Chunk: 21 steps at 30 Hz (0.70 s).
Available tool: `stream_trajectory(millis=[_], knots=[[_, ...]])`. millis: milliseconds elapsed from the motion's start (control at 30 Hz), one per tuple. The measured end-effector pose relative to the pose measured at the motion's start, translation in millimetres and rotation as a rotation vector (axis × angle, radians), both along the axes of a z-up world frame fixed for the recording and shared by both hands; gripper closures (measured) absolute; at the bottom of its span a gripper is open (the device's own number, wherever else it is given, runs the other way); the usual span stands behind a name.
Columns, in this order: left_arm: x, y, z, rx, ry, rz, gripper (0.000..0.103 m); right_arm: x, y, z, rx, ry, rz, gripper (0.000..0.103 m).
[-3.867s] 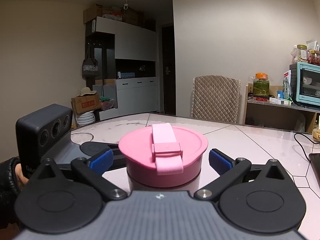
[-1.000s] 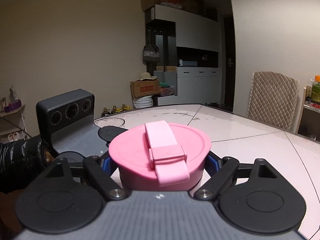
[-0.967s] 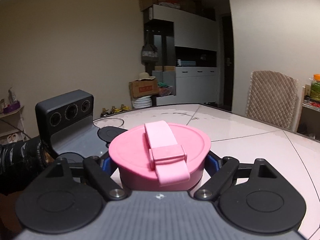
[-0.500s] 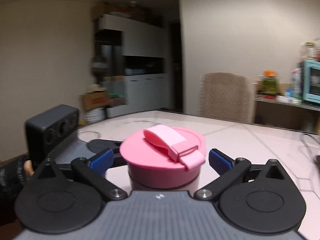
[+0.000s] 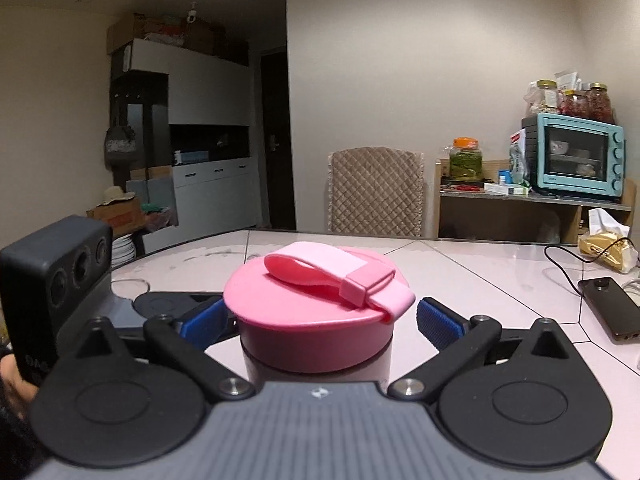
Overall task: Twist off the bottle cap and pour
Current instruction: 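Twist the pink lid with the right tool while the left tool holds the bottle, then rotate the right tool back and twist the lid again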
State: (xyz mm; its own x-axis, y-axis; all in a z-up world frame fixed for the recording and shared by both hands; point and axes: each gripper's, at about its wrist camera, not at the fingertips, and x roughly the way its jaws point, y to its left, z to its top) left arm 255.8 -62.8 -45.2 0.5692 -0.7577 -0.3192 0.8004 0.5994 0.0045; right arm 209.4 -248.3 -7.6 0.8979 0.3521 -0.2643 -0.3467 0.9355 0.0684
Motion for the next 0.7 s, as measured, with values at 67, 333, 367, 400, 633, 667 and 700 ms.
stream_trajectory(millis=[67, 333, 367, 400, 633, 667, 700], knots=[[-1.3, 0.6, -0.9, 0.0, -0.001, 0.0, 0.013, -1.1, 0.3, -0.9, 0.003, -0.002, -0.009, 0.001], [-3.5, 1.9, -0.5, 0.001, -0.002, 0.0, 0.013, 0.1, 1.7, -4.9, 0.0, -0.009, -0.036, 0.011], [-3.4, 2.0, -0.4, 0.001, -0.002, 0.0, 0.013, -0.4, 2.4, -5.3, 0.0, -0.01, -0.036, 0.011], [-3.2, 2.0, 0.2, 0.0, -0.001, 0.0, 0.013, -0.9, 3.0, -5.7, 0.0, -0.011, -0.035, 0.013], [-2.6, 1.7, 0.5, 0.001, -0.003, -0.002, 0.013, -3.4, 3.4, -7.9, 0.003, -0.018, -0.02, 0.017], [-2.8, 1.7, 0.1, 0.002, -0.003, -0.002, 0.013, -3.2, 2.5, -8.2, 0.001, -0.018, -0.011, 0.017], [-2.9, 1.7, -0.4, 0.002, -0.004, -0.002, 0.013, -2.7, 1.4, -7.7, -0.002, -0.019, -0.001, 0.017]])
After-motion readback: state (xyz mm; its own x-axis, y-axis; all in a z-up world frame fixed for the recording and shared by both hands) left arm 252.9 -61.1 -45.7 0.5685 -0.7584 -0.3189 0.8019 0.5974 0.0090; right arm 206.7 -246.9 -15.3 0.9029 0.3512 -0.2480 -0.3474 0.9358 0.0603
